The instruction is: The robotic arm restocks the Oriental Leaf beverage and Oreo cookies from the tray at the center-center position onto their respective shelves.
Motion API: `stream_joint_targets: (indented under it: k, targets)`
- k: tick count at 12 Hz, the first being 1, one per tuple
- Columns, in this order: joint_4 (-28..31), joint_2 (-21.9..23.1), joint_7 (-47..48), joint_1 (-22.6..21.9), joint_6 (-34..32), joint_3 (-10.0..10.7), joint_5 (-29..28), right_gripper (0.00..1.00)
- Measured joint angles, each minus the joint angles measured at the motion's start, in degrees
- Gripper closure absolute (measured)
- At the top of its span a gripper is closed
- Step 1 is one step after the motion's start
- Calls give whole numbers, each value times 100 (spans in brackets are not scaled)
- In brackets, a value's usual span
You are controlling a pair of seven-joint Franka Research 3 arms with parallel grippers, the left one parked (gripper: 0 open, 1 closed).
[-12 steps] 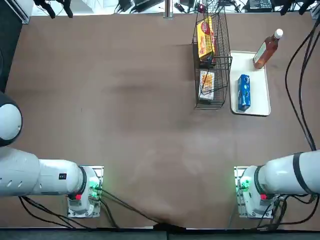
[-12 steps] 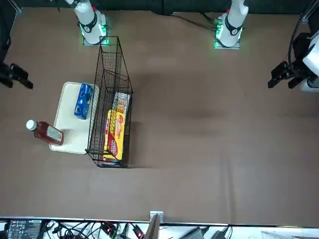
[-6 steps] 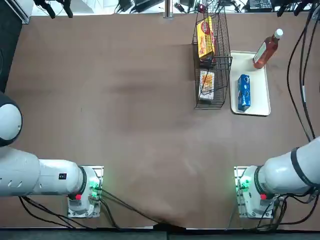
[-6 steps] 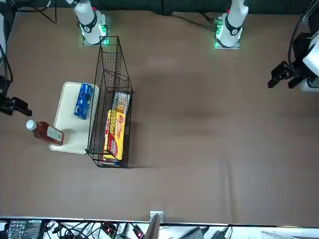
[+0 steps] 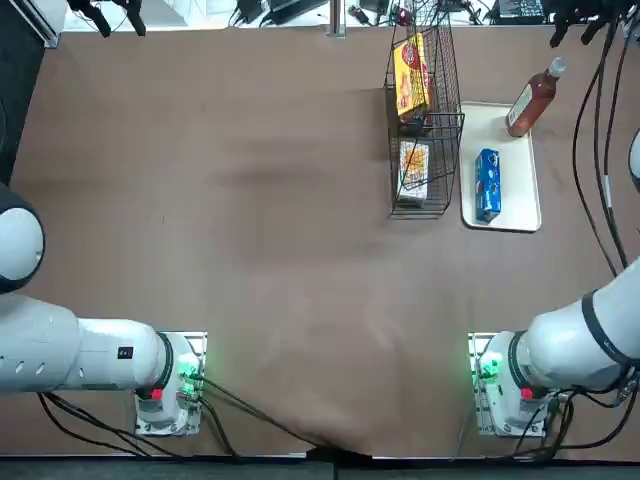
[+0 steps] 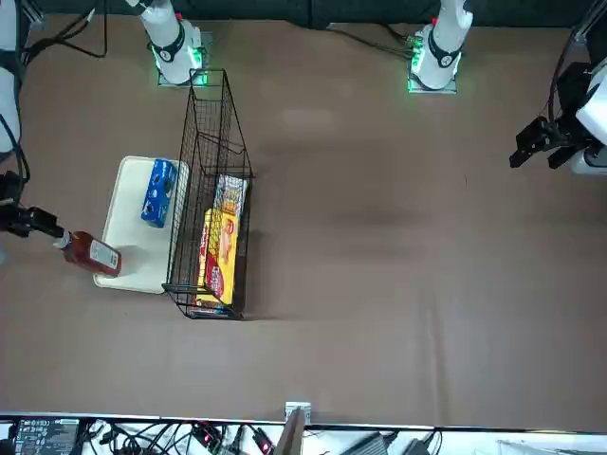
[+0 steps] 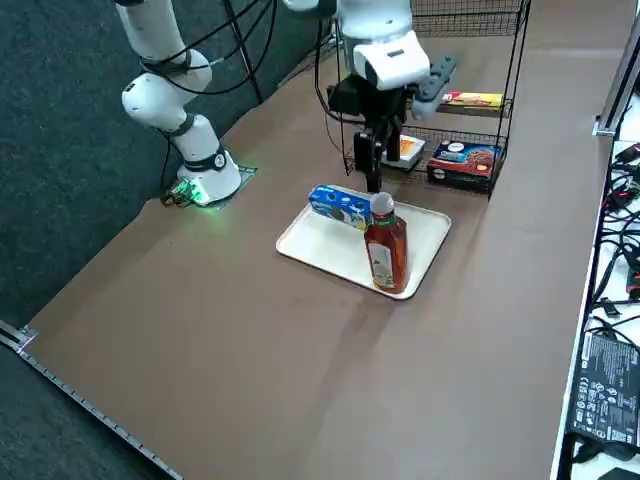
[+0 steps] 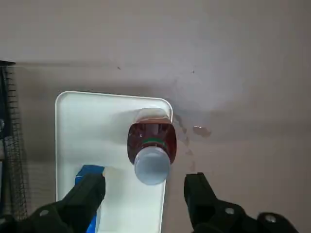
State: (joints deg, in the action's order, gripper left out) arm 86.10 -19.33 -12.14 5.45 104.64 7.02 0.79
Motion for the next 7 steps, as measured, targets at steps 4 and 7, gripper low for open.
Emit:
stream_joint_targets:
  k: [4, 7]
  targets:
    - [117, -286, 0, 98, 268, -1, -85, 0]
    - [323, -339, 0, 158, 464, 0, -255, 0]
